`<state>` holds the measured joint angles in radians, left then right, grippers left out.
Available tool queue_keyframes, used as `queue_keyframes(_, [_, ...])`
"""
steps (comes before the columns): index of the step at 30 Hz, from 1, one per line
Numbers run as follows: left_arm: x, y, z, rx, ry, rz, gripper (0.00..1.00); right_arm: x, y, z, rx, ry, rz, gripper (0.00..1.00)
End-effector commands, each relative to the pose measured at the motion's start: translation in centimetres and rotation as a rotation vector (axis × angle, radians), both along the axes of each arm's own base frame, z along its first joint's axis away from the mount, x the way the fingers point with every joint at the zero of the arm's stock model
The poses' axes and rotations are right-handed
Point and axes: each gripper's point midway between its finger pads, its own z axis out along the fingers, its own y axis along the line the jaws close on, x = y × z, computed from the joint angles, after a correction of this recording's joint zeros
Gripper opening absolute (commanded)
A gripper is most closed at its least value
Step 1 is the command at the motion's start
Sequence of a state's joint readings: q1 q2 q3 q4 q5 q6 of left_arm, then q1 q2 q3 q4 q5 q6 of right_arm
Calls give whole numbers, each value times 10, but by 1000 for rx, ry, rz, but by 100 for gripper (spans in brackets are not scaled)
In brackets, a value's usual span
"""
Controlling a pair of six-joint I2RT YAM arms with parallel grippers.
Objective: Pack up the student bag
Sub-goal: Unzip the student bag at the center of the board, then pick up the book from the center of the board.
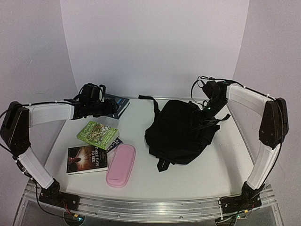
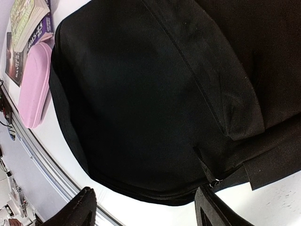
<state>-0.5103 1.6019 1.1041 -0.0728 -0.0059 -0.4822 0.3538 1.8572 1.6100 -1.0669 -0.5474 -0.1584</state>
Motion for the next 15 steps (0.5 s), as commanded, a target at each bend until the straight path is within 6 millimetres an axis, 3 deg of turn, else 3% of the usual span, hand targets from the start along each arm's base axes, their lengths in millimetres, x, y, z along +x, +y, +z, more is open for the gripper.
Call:
queue_keyframes(1, [26, 41, 10, -63, 67, 112, 79, 20, 9, 17, 43, -62, -40, 72])
queue_keyframes(5, [55, 72, 2, -146, 115, 157, 79, 41, 22, 23, 98, -85, -89, 71])
queue_keyframes(10, [85, 67, -19, 2, 142, 108, 83, 53, 31, 18, 123, -85, -105, 71])
queue_keyframes(14, [99, 61, -36, 317, 129, 76, 83, 52, 30, 13, 118, -78, -106, 71])
queue_keyframes(15, [101, 51, -39, 393, 112, 45, 84, 51, 30, 12, 119, -75, -107, 71])
